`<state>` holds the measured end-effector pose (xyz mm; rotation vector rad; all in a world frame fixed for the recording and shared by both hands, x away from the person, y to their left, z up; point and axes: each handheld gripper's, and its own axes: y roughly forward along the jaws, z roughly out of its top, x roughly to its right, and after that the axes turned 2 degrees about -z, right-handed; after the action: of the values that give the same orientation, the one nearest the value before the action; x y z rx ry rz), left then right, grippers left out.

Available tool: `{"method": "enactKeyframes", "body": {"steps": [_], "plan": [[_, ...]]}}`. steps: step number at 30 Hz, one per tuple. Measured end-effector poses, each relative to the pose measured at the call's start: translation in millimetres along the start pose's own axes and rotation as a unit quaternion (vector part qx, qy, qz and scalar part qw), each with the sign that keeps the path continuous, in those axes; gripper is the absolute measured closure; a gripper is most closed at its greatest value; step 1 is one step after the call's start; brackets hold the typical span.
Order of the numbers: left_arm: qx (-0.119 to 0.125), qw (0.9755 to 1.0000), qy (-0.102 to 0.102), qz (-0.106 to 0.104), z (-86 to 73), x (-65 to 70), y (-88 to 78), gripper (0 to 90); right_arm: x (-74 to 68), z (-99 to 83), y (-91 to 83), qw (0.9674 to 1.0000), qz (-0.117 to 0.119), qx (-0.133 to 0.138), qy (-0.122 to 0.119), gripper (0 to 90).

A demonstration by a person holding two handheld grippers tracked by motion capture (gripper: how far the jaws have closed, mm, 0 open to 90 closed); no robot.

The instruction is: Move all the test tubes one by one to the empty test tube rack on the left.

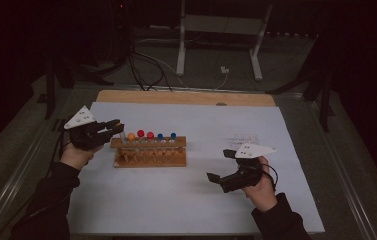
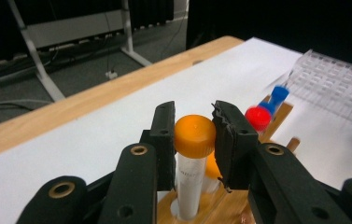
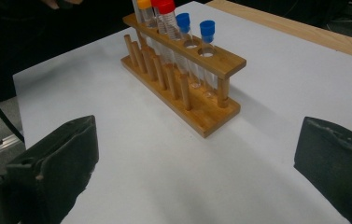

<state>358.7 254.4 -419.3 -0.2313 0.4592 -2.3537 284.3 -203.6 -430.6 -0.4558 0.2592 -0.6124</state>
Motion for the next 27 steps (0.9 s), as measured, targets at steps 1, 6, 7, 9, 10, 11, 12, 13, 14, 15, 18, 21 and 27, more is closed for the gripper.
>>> {"method": "enactKeyframes", "body": {"steps": [1,6,7,9,10,11,12,13,14,15,18,21,27], "plan": [[-0.002,1.0000,-0.001,0.000,-2.0,-0.2,1.1,71.8,0.0,0.0,0.0,1.0000,0.001,-0.001,0.000,0.0],[-0.014,0.9999,-0.002,0.002,-12.8,0.7,6.7,71.8,0.1,0.0,0.3,1.0000,0.002,-0.003,-0.001,0.0],[-0.018,0.9998,0.000,0.002,-14.6,1.2,7.6,71.8,0.0,0.0,0.3,1.0000,0.002,-0.003,0.000,0.0],[-0.022,0.9998,0.001,0.002,-16.8,1.6,8.9,71.7,0.0,0.0,0.4,1.0000,0.003,-0.003,-0.001,0.0],[-0.025,0.9997,0.002,0.002,-17.7,1.8,9.5,71.7,0.1,-0.1,0.4,1.0000,0.003,-0.004,-0.001,0.0],[-0.026,0.9996,0.003,0.003,-18.5,1.8,10.0,71.7,0.3,-0.1,0.4,1.0000,0.004,-0.003,0.000,0.0],[-0.030,0.9995,0.002,0.002,-19.2,1.7,10.5,71.7,0.4,-0.1,0.3,1.0000,0.006,-0.003,0.002,0.0],[-0.032,0.9995,0.003,0.001,-19.6,1.7,10.9,71.7,0.5,0.0,0.2,1.0000,0.005,-0.003,0.001,0.0],[-0.033,0.9994,0.003,0.001,-19.9,1.7,11.4,71.7,0.4,0.0,0.1,1.0000,0.005,-0.003,0.001,0.0],[-0.037,0.9993,0.004,0.000,-20.0,1.6,11.8,71.6,0.5,0.2,-0.2,1.0000,0.006,-0.001,0.002,0.0],[-0.048,0.9988,0.006,-0.001,-20.7,2.0,13.5,71.5,1.1,0.4,-0.9,1.0000,0.007,0.000,0.004,0.0],[-0.050,0.9987,0.004,-0.001,-21.2,1.4,13.5,71.4,1.6,0.2,-1.0,1.0000,0.007,-0.001,0.004,0.0],[-0.046,0.9987,-0.001,-0.019,-18.0,2.5,4.8,54.5,2.0,0.2,-1.2,1.0000,0.008,-0.003,0.005,0.0]]}}
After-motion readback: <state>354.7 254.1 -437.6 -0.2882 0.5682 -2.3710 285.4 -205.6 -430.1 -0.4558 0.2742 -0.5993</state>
